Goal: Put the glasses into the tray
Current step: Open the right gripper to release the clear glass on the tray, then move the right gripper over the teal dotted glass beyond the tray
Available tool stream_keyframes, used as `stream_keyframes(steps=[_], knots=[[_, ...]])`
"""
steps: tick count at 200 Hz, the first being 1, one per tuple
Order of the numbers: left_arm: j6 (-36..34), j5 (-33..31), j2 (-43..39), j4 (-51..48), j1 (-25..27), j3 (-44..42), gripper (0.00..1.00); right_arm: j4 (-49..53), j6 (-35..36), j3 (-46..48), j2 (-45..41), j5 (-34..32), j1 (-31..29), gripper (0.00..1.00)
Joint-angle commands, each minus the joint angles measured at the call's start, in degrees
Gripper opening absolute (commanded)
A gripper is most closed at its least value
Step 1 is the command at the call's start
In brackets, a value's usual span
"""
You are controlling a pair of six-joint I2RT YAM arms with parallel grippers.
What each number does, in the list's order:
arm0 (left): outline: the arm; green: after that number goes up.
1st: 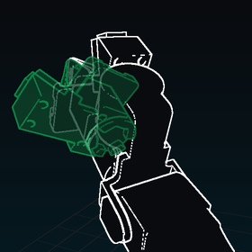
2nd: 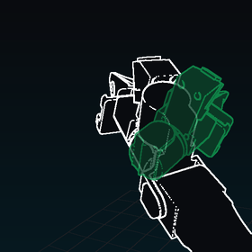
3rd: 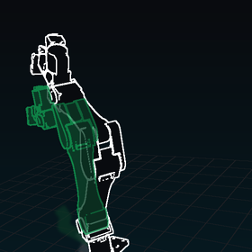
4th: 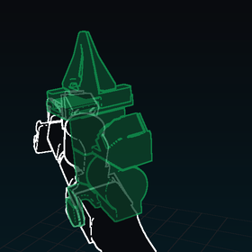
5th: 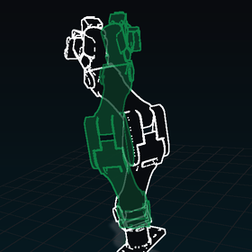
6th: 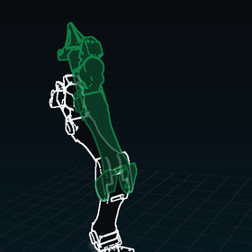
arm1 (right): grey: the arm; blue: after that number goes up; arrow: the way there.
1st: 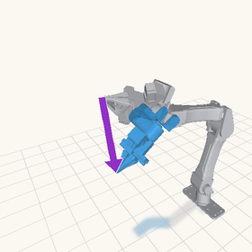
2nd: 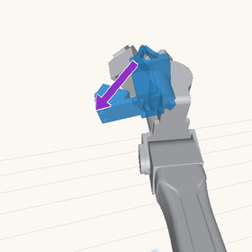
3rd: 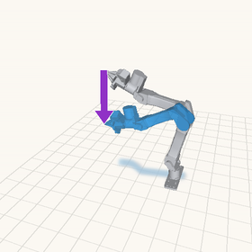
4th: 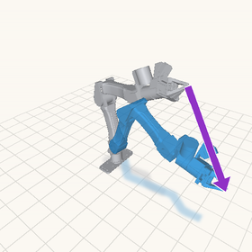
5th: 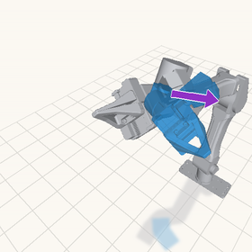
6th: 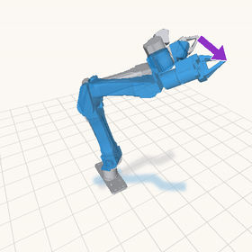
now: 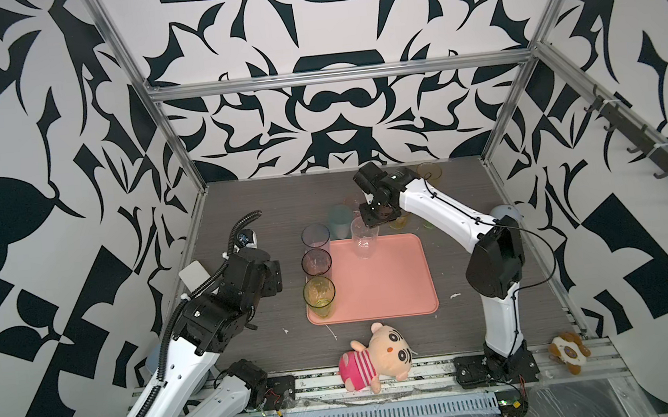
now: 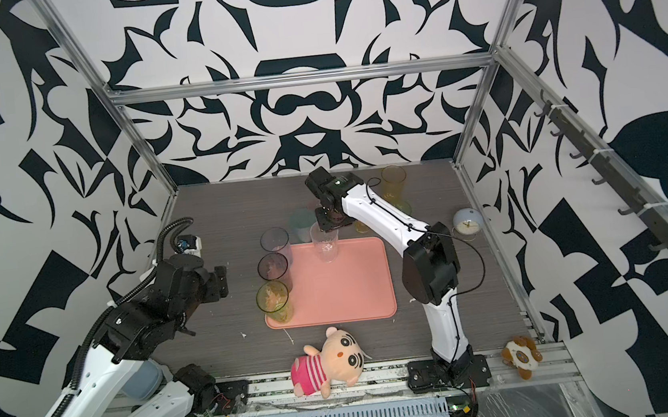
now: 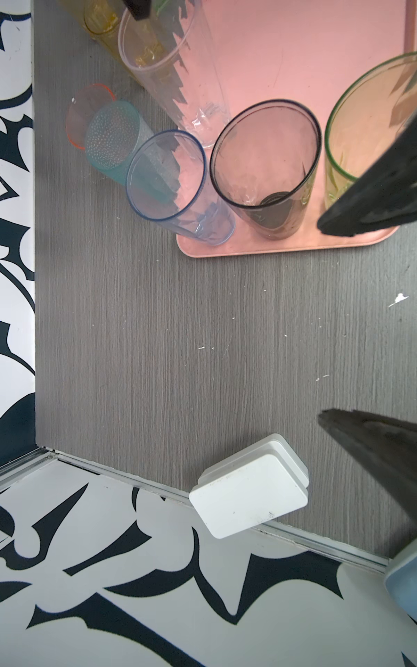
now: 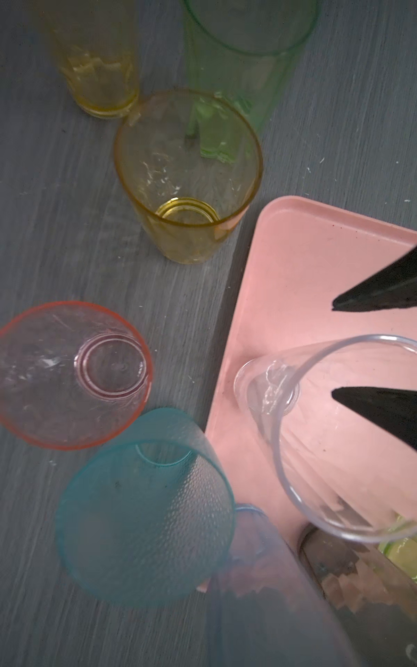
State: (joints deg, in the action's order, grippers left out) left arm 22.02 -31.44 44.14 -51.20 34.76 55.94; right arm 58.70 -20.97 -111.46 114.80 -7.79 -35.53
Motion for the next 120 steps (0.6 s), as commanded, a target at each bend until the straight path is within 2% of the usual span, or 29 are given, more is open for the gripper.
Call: stream_keyframes(steps=[1,16,49,120], knots=[[0.0,0.1,-0.9,0.2,-0.2,-0.6,0.79,1.3,2.5,-4.6,-2.7,-2.7,-0.3,0.39],[0.1,0.0,-0.9,0.1,-0.2,-0.6,0.79,1.3,4.0,-6.8,-2.3,-5.4,-0.3,0.39],[0.1,-0.2,-0.9,0.2,-0.2,-0.6,0.79,1.7,7.8,-12.4,-0.3,-5.7,-0.3,0.39],[0.2,-0.5,-1.0,0.2,-0.2,-0.7,0.79,-0.2,13.8,-22.1,6.9,1.5,-0.4,0.39]])
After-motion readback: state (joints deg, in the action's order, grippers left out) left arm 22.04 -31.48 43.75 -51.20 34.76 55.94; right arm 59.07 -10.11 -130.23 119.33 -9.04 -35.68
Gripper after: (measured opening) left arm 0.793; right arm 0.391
